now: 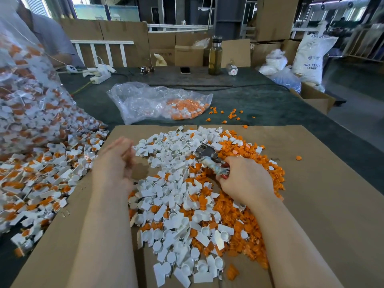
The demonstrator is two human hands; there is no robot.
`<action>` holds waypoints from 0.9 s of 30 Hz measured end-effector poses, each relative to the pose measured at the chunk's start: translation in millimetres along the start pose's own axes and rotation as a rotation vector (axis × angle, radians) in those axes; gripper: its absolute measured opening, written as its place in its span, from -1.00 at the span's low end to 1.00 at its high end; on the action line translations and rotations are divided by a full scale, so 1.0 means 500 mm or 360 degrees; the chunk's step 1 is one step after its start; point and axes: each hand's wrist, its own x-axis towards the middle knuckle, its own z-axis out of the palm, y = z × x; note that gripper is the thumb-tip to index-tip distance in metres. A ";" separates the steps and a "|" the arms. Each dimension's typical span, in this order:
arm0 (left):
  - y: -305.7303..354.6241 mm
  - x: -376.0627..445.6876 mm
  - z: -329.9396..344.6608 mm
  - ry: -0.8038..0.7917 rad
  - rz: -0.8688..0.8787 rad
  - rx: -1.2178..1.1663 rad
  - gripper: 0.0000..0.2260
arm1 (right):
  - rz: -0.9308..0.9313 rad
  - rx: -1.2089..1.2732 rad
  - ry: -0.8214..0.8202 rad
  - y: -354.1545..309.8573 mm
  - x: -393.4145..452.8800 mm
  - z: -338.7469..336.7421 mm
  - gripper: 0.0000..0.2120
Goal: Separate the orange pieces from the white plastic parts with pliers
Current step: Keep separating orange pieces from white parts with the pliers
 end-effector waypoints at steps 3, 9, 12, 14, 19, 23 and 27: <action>-0.020 -0.031 0.026 -0.0309 0.0299 0.0837 -0.90 | 0.0011 -0.0053 0.0053 -0.001 0.000 0.005 -0.85; -0.059 -0.059 0.055 -0.0656 0.0604 0.1623 -0.94 | -0.0042 -0.0082 0.0077 -0.005 0.000 0.012 -0.80; -0.071 -0.063 0.067 -0.0606 0.0674 0.1816 -0.90 | -0.0056 -0.0124 0.0091 -0.008 -0.001 0.013 -0.80; -0.076 -0.060 0.070 -0.0553 0.0690 0.1879 -0.87 | -0.0044 -0.0128 0.0094 -0.009 -0.001 0.013 -0.80; -0.073 -0.057 0.073 -0.0492 0.0779 0.2044 -0.77 | -0.0010 -0.0103 0.0112 -0.009 -0.002 0.011 -0.80; -0.074 -0.061 0.071 -0.0529 0.0882 0.2237 -0.82 | -0.0016 -0.0091 0.0108 -0.010 -0.002 0.011 -0.79; -0.076 -0.067 0.071 -0.0526 0.0949 0.2204 -0.83 | -0.0033 -0.0087 0.0120 -0.012 -0.004 0.011 -0.79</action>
